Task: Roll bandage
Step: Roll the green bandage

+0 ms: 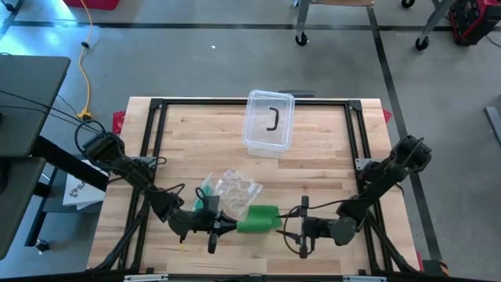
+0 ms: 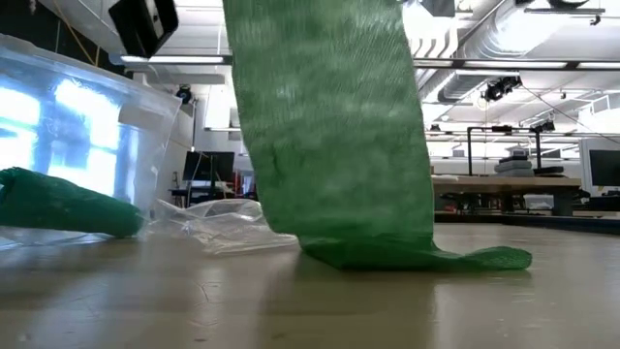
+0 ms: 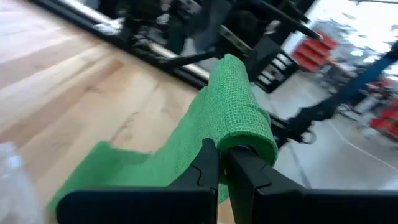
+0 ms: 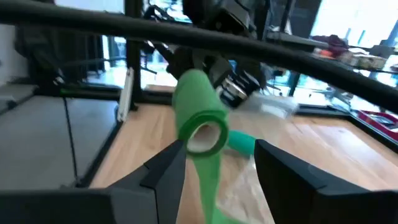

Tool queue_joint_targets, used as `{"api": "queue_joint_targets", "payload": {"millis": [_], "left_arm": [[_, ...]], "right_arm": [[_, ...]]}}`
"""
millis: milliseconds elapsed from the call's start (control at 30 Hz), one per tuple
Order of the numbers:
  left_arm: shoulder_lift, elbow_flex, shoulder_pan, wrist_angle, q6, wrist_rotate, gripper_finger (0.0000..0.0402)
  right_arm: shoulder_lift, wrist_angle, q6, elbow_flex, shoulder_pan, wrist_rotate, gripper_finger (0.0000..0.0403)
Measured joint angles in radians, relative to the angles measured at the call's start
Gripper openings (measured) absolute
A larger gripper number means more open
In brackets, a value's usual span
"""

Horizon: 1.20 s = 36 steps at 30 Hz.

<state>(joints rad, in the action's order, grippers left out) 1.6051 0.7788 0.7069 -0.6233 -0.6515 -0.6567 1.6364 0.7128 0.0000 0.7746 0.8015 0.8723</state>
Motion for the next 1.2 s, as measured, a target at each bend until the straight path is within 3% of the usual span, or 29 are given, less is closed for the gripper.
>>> {"api": "queue_joint_targets", "payload": {"millis": [100, 300, 667, 900, 1033, 1200], "left_arm": [[0.000, 0.000, -0.004, -0.033, 0.028, 0.060, 0.0005], [-0.001, 0.000, -0.006, -0.045, 0.035, 0.084, 0.0005], [-0.001, 0.001, -0.013, -0.071, 0.061, 0.088, 0.0005], [-0.001, 0.001, -0.015, -0.081, 0.088, 0.086, 0.0005], [-0.001, 0.000, -0.017, -0.079, 0.100, 0.085, 0.0005], [-0.001, 0.000, -0.020, -0.081, 0.104, 0.047, 0.0026]], "right_arm": [[0.000, -0.067, -0.019, 0.051, -0.032, -0.051, 0.0184], [0.000, -0.228, -0.044, 0.129, -0.048, -0.056, 0.0184], [0.000, -0.220, -0.006, 0.148, -0.082, -0.194, 0.0184], [0.001, -0.211, 0.024, 0.148, -0.103, -0.197, 0.0181], [0.000, -0.219, 0.019, 0.148, -0.115, -0.223, 0.0140], [0.000, -0.219, 0.000, 0.148, -0.117, -0.211, 0.0042]]}}
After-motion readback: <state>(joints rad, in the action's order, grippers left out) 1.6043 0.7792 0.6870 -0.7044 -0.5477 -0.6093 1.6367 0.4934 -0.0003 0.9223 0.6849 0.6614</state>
